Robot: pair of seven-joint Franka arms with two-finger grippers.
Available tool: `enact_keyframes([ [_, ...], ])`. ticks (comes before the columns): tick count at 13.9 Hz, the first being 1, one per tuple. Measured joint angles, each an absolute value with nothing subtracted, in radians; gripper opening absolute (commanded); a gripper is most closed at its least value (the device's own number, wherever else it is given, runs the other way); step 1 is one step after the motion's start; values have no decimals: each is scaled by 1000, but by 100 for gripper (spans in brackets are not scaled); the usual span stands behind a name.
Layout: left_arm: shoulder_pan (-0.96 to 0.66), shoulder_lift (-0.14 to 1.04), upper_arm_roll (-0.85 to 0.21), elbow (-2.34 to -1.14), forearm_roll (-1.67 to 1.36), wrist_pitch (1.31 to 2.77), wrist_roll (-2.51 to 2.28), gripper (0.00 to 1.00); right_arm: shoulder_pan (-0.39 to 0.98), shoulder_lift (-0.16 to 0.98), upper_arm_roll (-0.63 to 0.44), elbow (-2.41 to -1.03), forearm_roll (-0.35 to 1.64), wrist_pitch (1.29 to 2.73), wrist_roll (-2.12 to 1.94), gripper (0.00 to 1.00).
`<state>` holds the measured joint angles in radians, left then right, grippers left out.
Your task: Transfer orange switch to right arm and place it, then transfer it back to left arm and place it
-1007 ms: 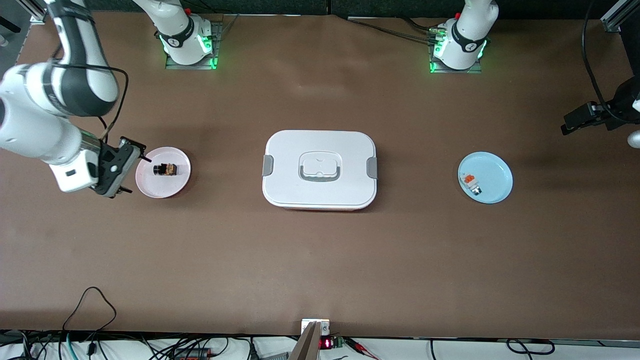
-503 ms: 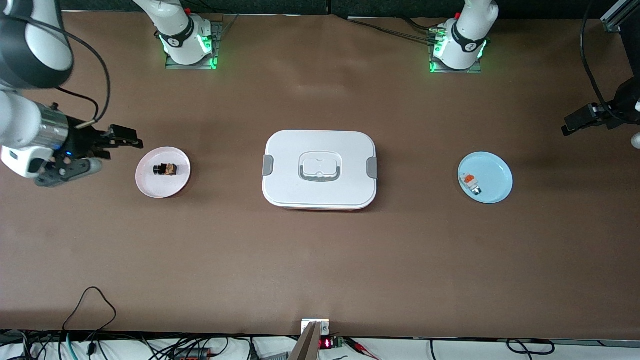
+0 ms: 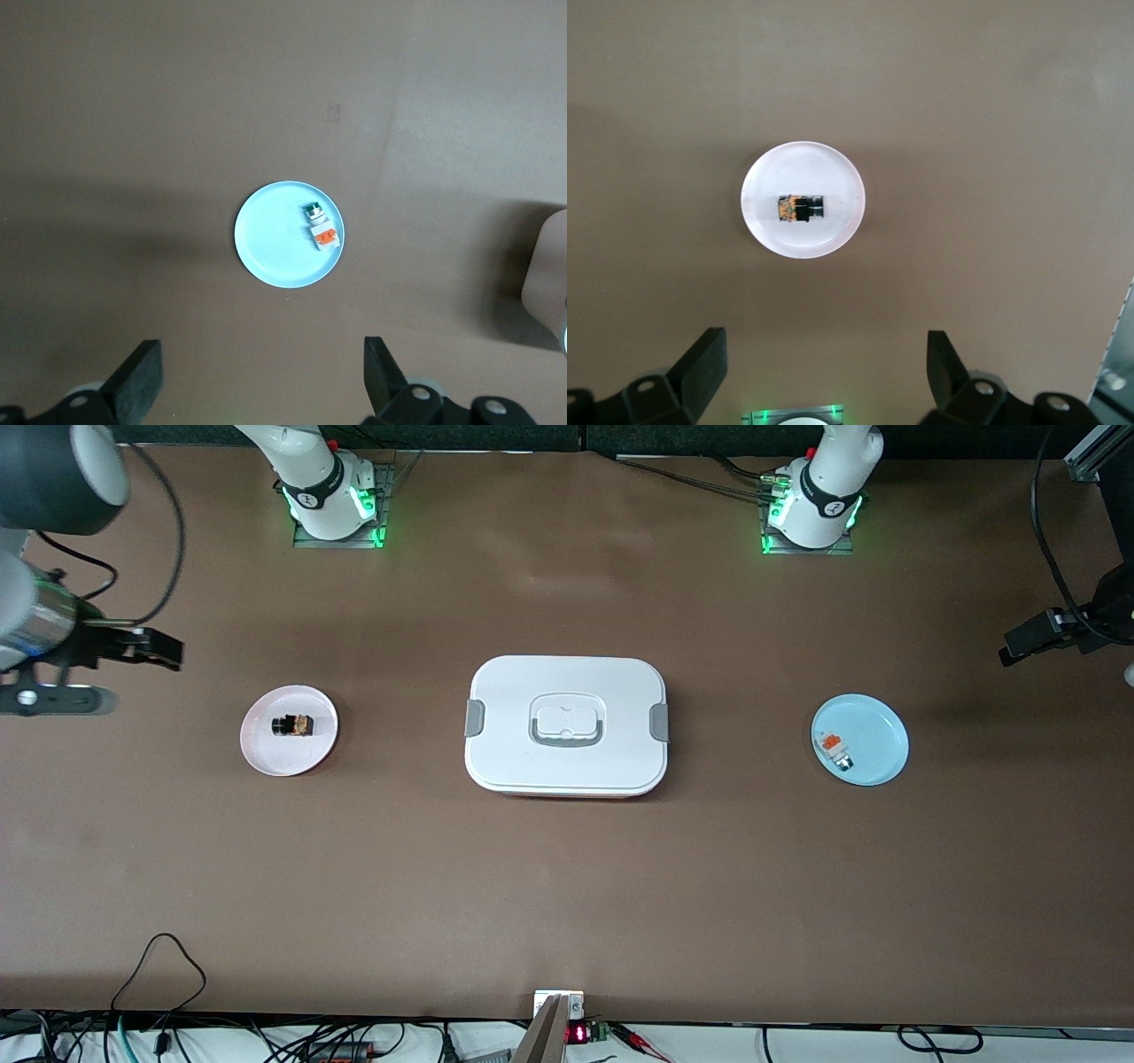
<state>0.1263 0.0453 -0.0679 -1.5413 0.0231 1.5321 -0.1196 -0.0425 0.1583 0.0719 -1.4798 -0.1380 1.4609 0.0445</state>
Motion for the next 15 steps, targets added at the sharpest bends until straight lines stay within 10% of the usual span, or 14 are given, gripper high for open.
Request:
enact_keyframes([
  [15,99,47,-68,-1538,23,1532,-107,100,12,48,-44,-1635,-42,1579,18,100],
])
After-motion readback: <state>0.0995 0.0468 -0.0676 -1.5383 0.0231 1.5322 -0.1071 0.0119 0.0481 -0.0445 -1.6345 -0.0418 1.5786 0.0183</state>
